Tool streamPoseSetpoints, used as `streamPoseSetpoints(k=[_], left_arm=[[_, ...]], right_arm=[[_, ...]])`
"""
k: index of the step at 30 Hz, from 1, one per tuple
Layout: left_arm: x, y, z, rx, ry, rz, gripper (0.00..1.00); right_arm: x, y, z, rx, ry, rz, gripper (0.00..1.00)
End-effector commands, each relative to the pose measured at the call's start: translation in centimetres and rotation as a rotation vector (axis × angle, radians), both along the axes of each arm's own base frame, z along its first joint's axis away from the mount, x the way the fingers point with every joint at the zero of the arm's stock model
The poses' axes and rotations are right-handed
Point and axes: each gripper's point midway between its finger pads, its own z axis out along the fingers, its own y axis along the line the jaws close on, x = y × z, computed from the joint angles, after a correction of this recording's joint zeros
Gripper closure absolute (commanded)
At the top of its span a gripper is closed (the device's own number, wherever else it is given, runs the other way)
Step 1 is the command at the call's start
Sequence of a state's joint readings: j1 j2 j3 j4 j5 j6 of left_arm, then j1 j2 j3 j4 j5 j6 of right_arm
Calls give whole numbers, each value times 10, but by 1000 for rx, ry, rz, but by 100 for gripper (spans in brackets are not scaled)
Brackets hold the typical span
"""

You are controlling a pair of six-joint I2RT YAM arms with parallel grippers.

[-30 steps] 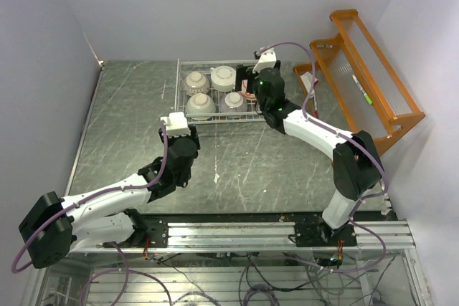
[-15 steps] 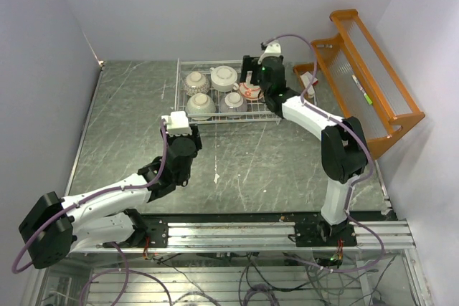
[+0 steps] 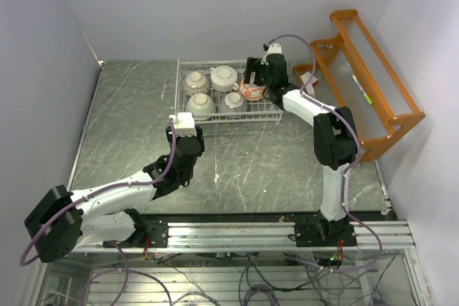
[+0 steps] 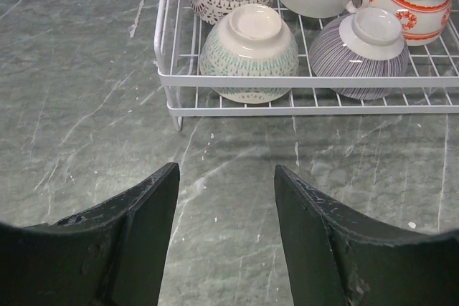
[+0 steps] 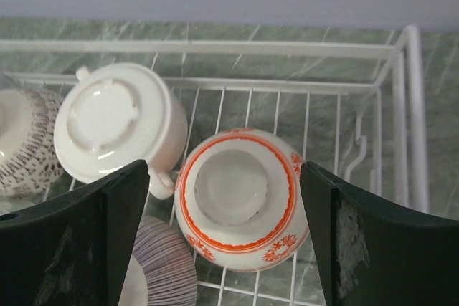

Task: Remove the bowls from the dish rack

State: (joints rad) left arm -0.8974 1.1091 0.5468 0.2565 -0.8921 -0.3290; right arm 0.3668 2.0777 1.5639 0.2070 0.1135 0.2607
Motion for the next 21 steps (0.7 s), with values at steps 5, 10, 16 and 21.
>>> streamPoseSetpoints(k=[5,10,16,21], left_arm=[[6,-6,17,-45,-30,0,34],[7,-6,16,-40,-26,1,34],[7,-6,15,-36,-25,4,35],[8,-6,14,-33,-21,6,35]], right_arm=[[5,8,-20,-46,12,54,15],[3,8,-34,-51,26,51,20],[2,5,-41,-61,33,41,28],[-1,3,-46,-93,39,25,28]])
